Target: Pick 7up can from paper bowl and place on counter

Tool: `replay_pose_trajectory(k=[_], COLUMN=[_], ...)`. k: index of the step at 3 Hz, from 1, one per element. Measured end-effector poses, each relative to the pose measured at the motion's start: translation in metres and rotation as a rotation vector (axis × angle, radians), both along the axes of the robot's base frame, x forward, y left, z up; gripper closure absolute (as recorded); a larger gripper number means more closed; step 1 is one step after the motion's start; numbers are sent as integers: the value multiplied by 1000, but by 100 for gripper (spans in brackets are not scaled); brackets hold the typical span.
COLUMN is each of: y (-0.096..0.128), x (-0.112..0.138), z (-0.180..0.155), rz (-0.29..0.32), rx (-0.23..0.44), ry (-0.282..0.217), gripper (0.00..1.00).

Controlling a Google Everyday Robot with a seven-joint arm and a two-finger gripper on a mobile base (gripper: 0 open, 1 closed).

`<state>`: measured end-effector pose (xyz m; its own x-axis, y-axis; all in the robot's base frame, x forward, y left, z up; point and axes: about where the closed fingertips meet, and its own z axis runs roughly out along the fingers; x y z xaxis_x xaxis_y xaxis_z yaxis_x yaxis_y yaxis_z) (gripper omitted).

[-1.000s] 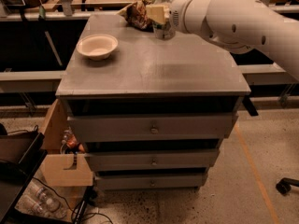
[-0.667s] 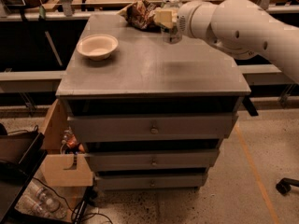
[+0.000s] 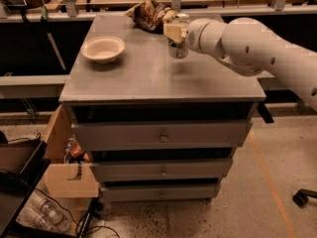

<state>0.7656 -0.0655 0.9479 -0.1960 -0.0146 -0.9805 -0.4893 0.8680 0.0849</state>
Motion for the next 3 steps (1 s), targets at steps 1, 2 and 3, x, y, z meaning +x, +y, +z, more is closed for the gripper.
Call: replay_pose_trajectory(k=[1, 2, 3], y=[1, 2, 4], x=[-2, -3, -3], z=[-40, -43, -43], rz=[-14, -17, -14], rx=[-20, -23, -23], ry=[42, 45, 45], gripper=[100, 100, 85])
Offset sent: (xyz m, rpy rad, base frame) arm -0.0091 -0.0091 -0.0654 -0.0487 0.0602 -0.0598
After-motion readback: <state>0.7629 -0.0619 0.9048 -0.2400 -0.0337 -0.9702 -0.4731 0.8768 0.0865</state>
